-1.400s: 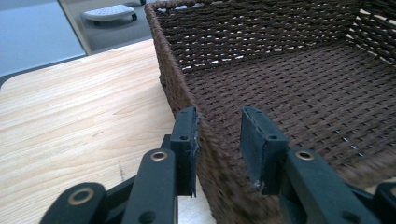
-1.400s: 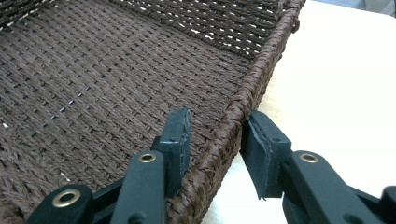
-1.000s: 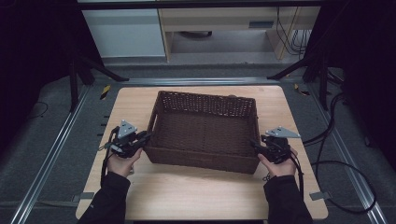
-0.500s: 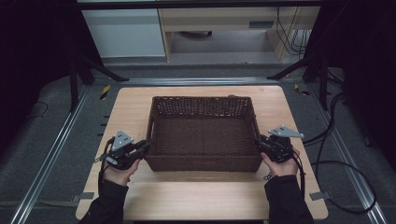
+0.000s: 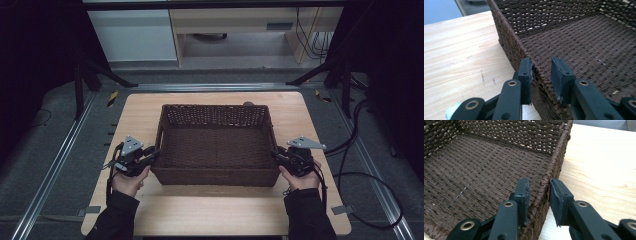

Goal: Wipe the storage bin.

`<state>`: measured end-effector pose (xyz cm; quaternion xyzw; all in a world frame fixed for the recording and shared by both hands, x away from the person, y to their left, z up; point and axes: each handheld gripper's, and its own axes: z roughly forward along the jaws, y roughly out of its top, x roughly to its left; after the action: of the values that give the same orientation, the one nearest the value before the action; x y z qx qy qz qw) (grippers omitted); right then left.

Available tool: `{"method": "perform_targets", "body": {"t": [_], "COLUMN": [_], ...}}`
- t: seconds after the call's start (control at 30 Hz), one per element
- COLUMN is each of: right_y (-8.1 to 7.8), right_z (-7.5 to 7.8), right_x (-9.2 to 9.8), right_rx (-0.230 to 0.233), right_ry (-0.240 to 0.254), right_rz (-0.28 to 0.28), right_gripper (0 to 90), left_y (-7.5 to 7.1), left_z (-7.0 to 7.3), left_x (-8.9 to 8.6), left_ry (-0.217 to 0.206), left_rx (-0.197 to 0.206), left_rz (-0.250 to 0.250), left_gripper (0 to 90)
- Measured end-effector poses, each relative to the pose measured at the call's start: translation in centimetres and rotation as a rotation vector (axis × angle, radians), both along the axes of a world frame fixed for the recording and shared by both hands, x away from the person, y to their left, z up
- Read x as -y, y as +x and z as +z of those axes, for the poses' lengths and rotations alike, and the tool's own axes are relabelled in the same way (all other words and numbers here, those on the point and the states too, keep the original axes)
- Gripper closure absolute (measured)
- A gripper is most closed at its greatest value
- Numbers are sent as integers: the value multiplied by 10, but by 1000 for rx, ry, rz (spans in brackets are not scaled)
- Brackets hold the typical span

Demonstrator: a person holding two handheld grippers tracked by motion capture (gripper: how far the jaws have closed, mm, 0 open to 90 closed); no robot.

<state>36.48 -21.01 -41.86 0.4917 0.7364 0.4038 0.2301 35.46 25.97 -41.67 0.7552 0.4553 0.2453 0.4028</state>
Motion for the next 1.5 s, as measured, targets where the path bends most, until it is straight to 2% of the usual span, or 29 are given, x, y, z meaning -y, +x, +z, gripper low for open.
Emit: {"method": "perform_targets", "body": {"t": [0.1,0.2,0.27,0.4,0.47,0.53,0.8,0.93,1.13,1.23,1.37,1.5], "right_y": [1,5,9,16,18,21,28,28,24,18,6,1], "right_z": [4,9,8,5,3,1,-9,-10,-9,-8,-7,-7], "right_x": [2,8,12,14,10,7,6,4,1,0,2,4], "right_rx": [49,81,83,56,44,32,-20,-25,-35,-41,-43,-38], "right_ry": [8,18,13,24,25,19,16,13,-19,-36,-38,-43], "right_rz": [-17,-29,-25,19,34,33,18,31,26,28,28,33], "right_gripper": [581,585,596,629,610,586,595,653,697,699,698,686], "left_y": [-1,-3,-5,-9,-9,-9,-5,-5,-10,-18,-27,-28], "left_z": [0,0,0,1,1,1,0,0,-1,0,0,0], "left_x": [-1,2,2,4,4,4,4,5,5,4,5,5], "left_ry": [-11,1,-1,1,5,3,3,7,5,-9,-2,-3], "left_rx": [-3,4,3,4,6,4,9,14,18,12,15,18], "left_rz": [0,6,4,-2,-1,-2,7,14,14,1,-10,-14], "left_gripper": [706,711,710,708,708,709,712,716,717,715,713,709]}}
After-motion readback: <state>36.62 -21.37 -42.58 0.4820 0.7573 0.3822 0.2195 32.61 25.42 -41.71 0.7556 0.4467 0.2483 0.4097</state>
